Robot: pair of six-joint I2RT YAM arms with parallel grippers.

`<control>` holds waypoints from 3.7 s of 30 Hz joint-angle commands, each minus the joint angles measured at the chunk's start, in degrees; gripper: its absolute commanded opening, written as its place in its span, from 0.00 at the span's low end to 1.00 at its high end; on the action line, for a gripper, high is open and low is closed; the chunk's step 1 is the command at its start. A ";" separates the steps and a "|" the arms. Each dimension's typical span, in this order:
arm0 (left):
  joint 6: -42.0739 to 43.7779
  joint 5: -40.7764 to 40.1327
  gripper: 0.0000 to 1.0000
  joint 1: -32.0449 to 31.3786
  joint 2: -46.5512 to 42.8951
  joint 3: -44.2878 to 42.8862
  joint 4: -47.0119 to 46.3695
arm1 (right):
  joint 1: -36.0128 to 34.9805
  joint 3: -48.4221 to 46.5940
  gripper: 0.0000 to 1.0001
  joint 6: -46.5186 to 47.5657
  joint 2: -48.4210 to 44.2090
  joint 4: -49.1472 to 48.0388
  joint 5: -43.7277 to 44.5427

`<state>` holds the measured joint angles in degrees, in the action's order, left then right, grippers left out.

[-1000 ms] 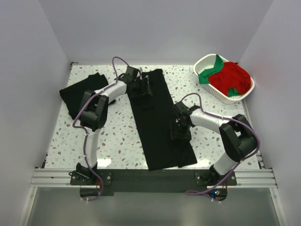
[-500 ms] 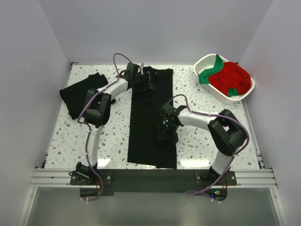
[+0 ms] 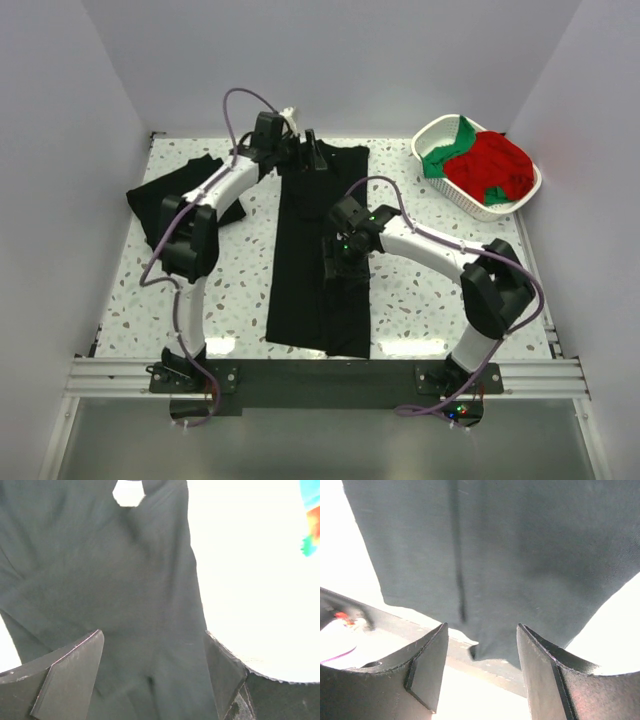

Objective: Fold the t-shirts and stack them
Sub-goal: Fold the tshirt

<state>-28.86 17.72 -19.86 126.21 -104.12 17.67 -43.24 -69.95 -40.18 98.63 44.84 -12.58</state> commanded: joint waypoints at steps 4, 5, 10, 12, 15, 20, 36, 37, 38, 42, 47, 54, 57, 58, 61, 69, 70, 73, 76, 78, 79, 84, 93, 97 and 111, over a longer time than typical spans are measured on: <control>2.14 -2.32 0.86 0.78 -20.99 9.96 0.78 | -0.09 -3.88 0.61 2.30 -3.88 7.10 3.09; 2.06 -3.12 0.86 0.70 -22.92 12.59 1.74 | -0.09 -3.27 0.61 2.48 -4.32 7.28 3.00; 1.36 -6.90 0.86 -0.27 -35.75 32.02 5.26 | 0.00 4.20 0.61 1.87 -8.09 7.37 2.38; 0.74 -7.43 0.86 -0.97 -41.19 40.43 5.97 | -0.09 7.96 0.61 0.99 -10.72 7.02 1.69; -1.28 -7.87 0.85 -1.94 -46.91 49.41 8.86 | -0.09 13.16 0.61 -0.59 -13.80 5.79 -1.04; -4.18 -8.49 0.84 -3.61 -54.39 58.22 12.38 | -0.26 20.37 0.61 -1.91 -17.33 3.68 -4.20; -11.21 -7.96 0.80 -7.65 -66.79 71.59 21.88 | -4.83 27.06 0.51 -4.11 -14.61 -3.88 -11.85; -11.56 -7.61 0.80 -7.65 -67.23 71.94 21.88 | -5.44 27.06 0.51 -4.11 -14.17 -4.14 -11.85; -11.83 -7.35 0.80 -7.74 -67.93 72.82 21.71 | -5.62 26.98 0.50 -4.11 -13.91 -4.32 -12.03; -12.27 -6.20 0.80 -7.83 -68.03 74.14 21.26 | -6.33 27.33 0.49 -3.85 -11.62 -4.50 -12.03; -12.10 -4.18 0.79 -8.00 -67.07 75.20 19.07 | -6.59 27.33 0.48 -3.58 -11.53 -3.18 -10.45; -12.09 -3.74 0.76 -8.79 -64.17 75.37 18.63 | -6.59 28.12 0.48 -3.41 -11.01 -3.35 -9.66; -12.18 -3.48 0.74 -9.58 -62.94 75.46 17.93 | -6.59 28.38 0.48 -3.32 -10.30 -3.70 -10.01; -12.10 -3.13 0.73 -9.76 -62.67 75.46 17.84 | -6.68 28.38 0.48 -3.32 -10.21 -3.71 -10.01; -12.27 -2.51 0.66 -10.55 -61.53 75.81 17.66 | -6.68 28.38 0.48 -3.23 -10.21 -3.71 -9.92; -12.62 -1.28 0.58 -12.66 -60.38 76.69 17.31 | -6.68 28.56 0.48 -3.15 -9.60 -4.85 -10.27; -12.62 -1.37 0.58 -12.75 -59.95 76.69 17.22 | -6.68 28.64 0.48 -3.06 -9.25 -5.02 -10.45; -12.54 -0.93 0.56 -13.10 -59.07 76.78 16.52 | -6.68 28.82 0.48 -2.80 -8.72 -5.81 -10.89; -12.36 -0.23 0.49 -13.36 -58.02 76.78 15.73 | -6.68 28.73 0.47 -2.71 -8.28 -6.43 -10.89; -12.18 -0.05 0.40 -13.45 -57.49 76.69 15.46 | -6.68 28.65 0.46 -2.53 -8.19 -6.61 -10.89; -12.18 -0.05 0.38 -13.54 -57.22 76.61 15.55 | -6.68 28.64 0.43 -2.44 -8.02 -6.61 -10.63; -12.18 -0.31 0.25 -13.54 -57.13 76.52 15.73 | -6.68 28.21 0.32 -2.18 -8.10 -5.99 -9.66; -12.18 -0.75 0.00 -13.63 -57.74 76.43 16.25 | -6.68 27.33 0.00 -2.00 -9.50 -3.71 -7.99; -12.62 -0.75 0.00 -13.63 -59.76 76.96 17.04 | -6.59 27.24 0.00 -2.27 -10.82 -1.96 -7.28; -16.49 1.88 0.00 -15.65 -68.11 75.65 21.35 | -6.59 25.84 0.00 -3.14 -17.41 4.02 -6.58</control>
<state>-43.24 17.87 -34.68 59.51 -27.44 37.01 -49.50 -42.02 -42.48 84.12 45.45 -20.18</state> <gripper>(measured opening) 0.042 0.026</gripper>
